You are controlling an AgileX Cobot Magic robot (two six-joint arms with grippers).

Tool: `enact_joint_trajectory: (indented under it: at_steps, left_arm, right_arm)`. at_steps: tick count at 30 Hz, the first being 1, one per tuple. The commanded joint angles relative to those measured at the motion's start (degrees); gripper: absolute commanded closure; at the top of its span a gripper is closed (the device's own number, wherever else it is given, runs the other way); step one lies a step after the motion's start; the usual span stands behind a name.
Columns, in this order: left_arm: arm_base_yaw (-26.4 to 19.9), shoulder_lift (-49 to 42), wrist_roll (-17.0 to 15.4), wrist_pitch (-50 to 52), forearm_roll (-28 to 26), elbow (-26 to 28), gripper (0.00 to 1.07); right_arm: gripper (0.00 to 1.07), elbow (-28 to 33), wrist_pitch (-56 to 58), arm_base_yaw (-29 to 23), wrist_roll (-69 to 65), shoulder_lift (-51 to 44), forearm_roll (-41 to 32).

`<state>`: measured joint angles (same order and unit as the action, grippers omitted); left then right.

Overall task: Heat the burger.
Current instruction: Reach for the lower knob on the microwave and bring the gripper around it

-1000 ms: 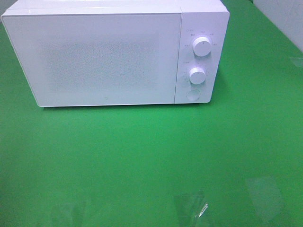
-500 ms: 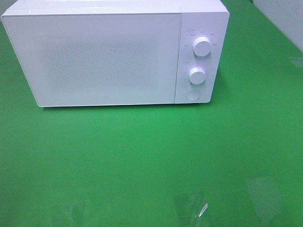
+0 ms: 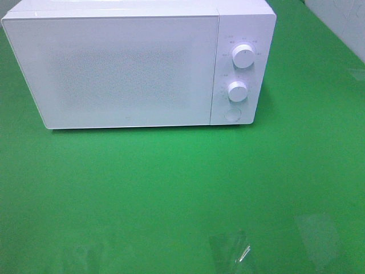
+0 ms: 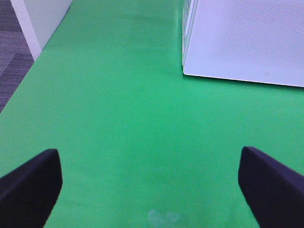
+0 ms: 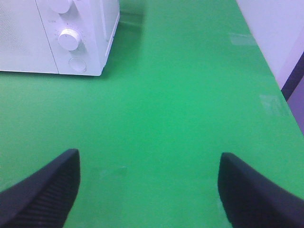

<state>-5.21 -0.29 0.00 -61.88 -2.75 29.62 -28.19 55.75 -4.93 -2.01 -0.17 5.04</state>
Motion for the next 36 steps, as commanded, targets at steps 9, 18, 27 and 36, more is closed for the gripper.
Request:
enact_joint_trajectory:
  at_steps: [9, 18, 27, 36]
  left_arm:
    - [-0.11, -0.34, 0.00, 0.80, -0.11, -0.06, 0.11]
    - [-0.11, -0.34, 0.00, 0.80, -0.11, -0.06, 0.11]
    - [-0.11, -0.34, 0.00, 0.80, -0.11, -0.06, 0.11]
    - [-0.11, -0.34, 0.00, 0.80, -0.11, -0.06, 0.11]
  right_arm:
    - [0.32, 0.06, -0.69, 0.23, -0.29, -1.43, 0.23]
    - [0.32, 0.06, -0.69, 0.23, -0.29, -1.43, 0.23]
    - [0.32, 0.06, -0.69, 0.23, -0.40, -1.43, 0.34]
    - [0.31, 0.00, -0.86, 0.23, -0.40, -0.52, 0.34]
